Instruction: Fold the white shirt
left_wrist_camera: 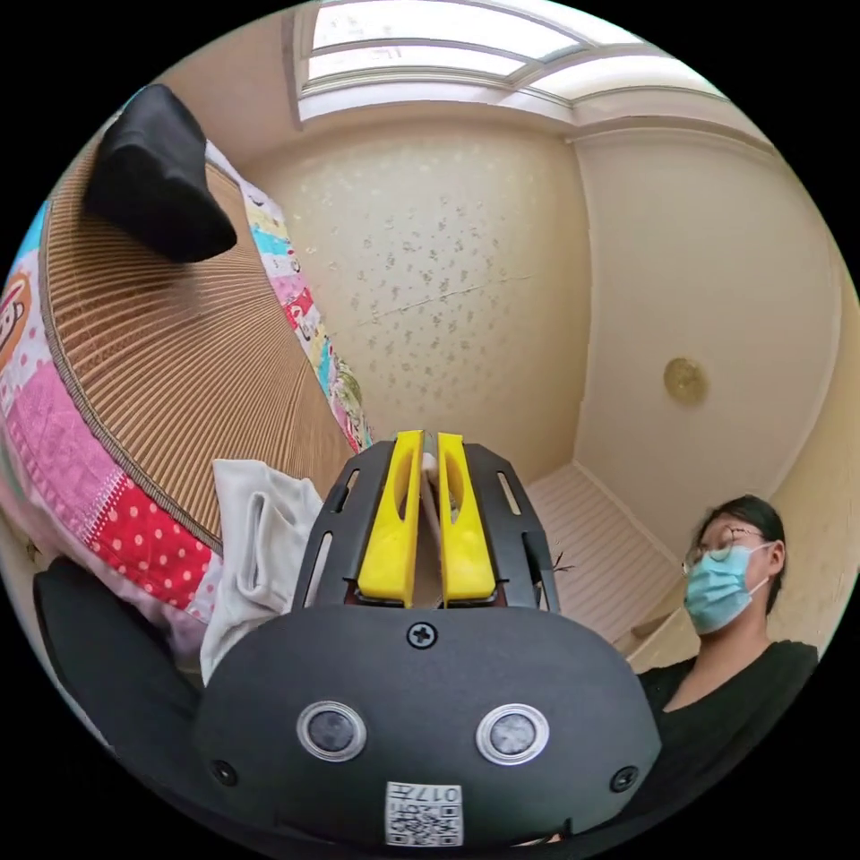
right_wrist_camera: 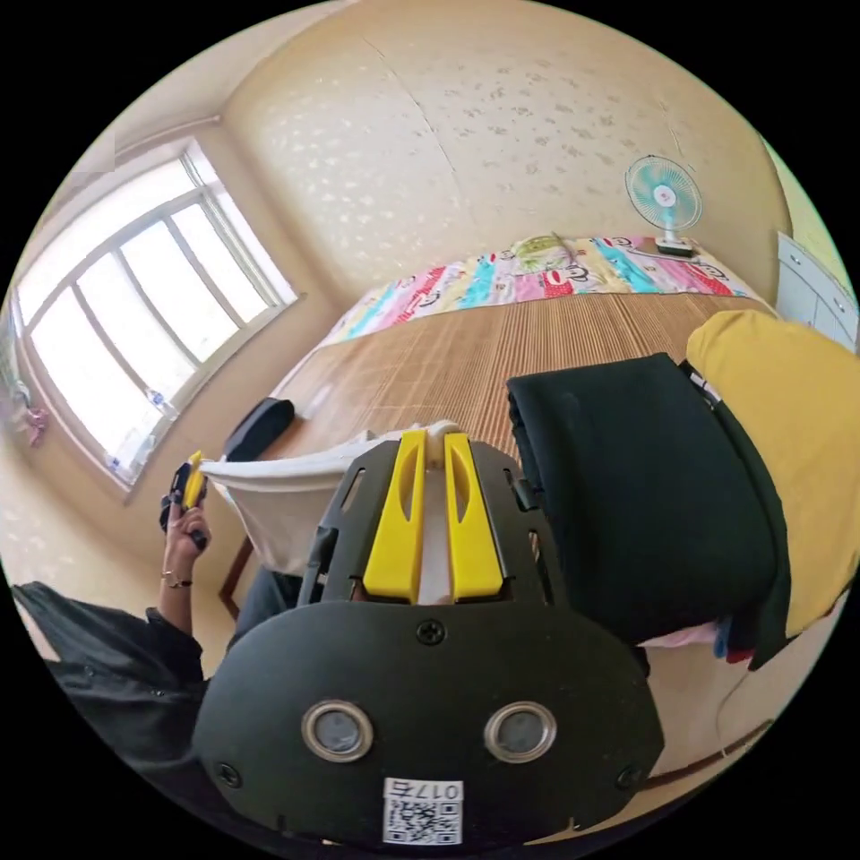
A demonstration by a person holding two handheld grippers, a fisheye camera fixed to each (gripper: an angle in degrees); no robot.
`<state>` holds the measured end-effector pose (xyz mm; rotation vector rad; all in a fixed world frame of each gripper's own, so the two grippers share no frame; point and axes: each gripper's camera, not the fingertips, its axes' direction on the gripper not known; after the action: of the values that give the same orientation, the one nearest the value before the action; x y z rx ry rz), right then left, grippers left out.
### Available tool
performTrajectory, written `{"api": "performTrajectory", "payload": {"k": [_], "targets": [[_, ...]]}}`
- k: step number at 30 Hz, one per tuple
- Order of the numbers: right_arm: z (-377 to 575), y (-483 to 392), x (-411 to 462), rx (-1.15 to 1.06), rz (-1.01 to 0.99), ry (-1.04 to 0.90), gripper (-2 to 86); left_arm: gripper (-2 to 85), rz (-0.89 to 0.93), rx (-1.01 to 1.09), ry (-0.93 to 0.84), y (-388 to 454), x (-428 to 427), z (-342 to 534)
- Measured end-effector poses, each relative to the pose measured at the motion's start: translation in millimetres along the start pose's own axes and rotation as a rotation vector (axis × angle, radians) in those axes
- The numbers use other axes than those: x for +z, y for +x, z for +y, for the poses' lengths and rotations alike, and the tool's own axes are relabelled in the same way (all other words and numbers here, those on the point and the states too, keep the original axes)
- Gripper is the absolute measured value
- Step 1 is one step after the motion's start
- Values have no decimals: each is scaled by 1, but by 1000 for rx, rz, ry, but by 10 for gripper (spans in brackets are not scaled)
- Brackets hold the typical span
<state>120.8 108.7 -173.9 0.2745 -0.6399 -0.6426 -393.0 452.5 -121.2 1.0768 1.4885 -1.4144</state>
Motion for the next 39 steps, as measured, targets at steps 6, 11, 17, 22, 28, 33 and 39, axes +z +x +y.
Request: {"api": "performTrajectory", "payload": {"k": [6,11,17,22,28,33,39], "targets": [[-45,-30,149,68,216,-103,40,57,-162,-50,28,-49,98,-31],[-16,-48,180,-16,223,-62,57,114,-290,152,-125,-22,122,-18],[5,-23,190,21,65,11,152,117,-402,233,-298,-28,140,55],[7,-27,187,-36,62,16,147,139,-512,266,-328,-39,141,111],[41,-58,220,-195,132,-111,112,145,-508,263,-315,-55,166,137],[73,-58,259,-224,141,-211,98,59,-672,442,-403,-22,243,150],[101,-47,315,-264,202,-302,85,-7,-1042,504,-565,-64,343,183]]}}
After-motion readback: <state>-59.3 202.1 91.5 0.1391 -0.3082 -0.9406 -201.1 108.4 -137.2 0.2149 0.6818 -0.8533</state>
